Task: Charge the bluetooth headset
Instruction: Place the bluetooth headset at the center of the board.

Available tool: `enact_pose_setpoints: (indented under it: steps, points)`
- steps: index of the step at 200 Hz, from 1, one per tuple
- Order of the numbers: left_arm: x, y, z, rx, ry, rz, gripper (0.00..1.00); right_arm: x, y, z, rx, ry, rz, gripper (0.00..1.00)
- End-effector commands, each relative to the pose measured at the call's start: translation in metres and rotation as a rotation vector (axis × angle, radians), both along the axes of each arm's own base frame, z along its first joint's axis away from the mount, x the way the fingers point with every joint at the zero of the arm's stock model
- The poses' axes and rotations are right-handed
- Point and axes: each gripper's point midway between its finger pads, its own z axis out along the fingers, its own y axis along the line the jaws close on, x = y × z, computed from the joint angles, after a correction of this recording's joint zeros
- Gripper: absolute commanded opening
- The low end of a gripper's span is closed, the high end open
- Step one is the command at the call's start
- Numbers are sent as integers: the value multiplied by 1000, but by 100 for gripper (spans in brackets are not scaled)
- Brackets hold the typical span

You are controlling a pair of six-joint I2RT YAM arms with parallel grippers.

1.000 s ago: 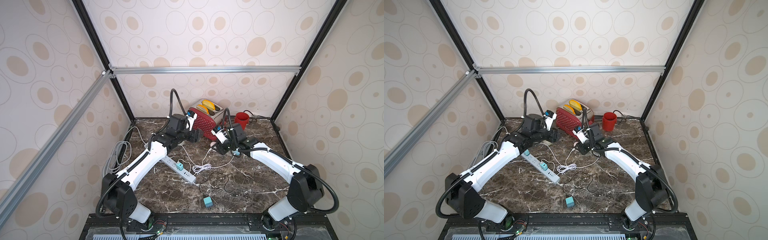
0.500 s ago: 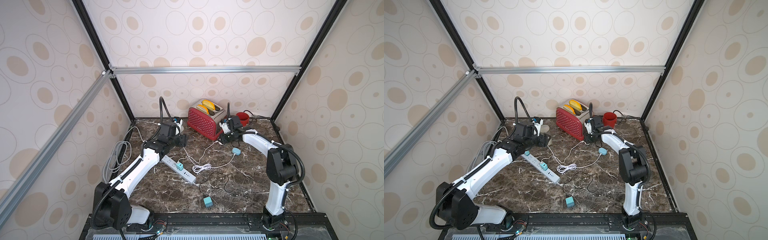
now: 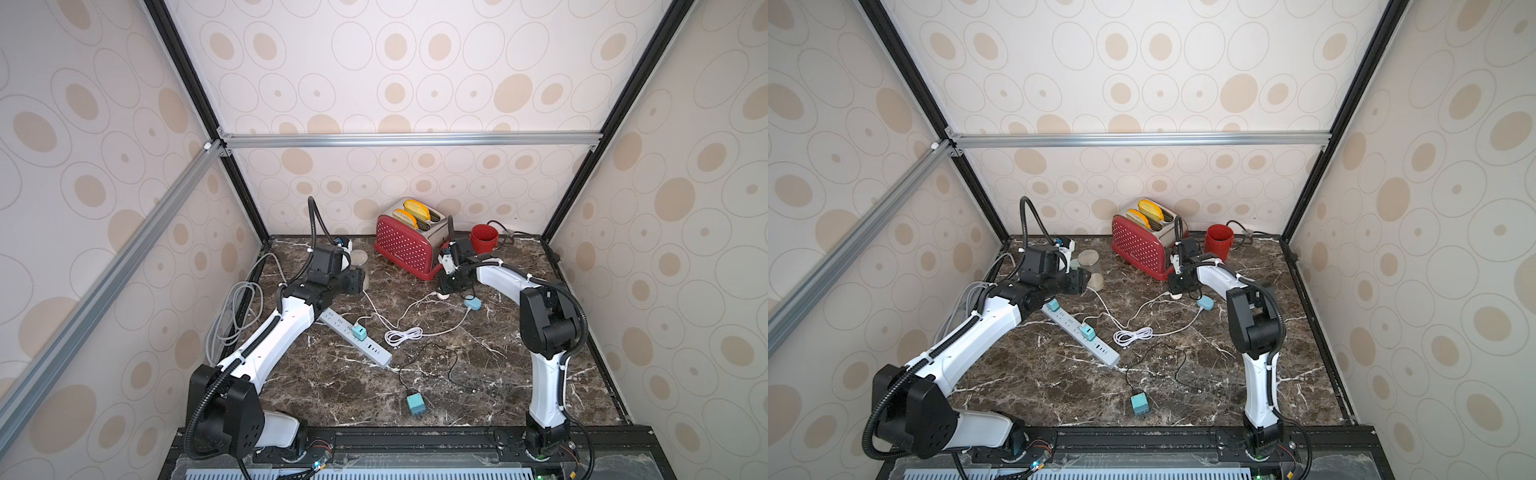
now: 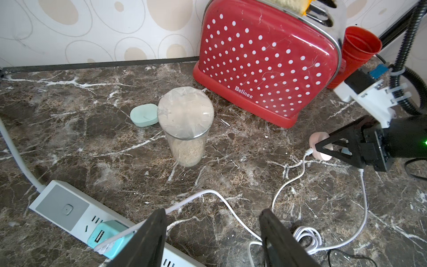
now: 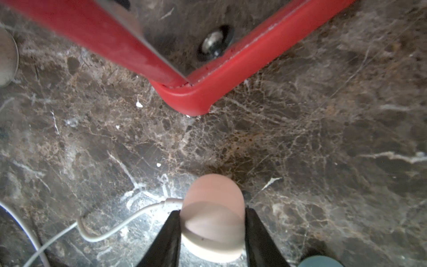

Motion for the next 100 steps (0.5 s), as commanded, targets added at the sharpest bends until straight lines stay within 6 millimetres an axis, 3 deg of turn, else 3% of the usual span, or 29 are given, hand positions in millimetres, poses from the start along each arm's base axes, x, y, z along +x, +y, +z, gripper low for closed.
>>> enact_pose_setpoints:
  steps: [1,22,41,74,100]
  points:
    - [-1,-1,10,-17,-35,-14,66,1,-2,46,38,-91,-14,59]
    - [-5,5,7,2,-45,2,67,-20,-11,75,38,-156,-3,72]
    - [-9,18,6,39,-47,48,67,-47,-21,87,22,-157,9,73]
    - [-15,18,13,16,-72,50,67,-124,-23,84,93,-58,85,52]
    - [-20,14,9,-16,-90,30,67,-193,-34,63,50,77,74,48]
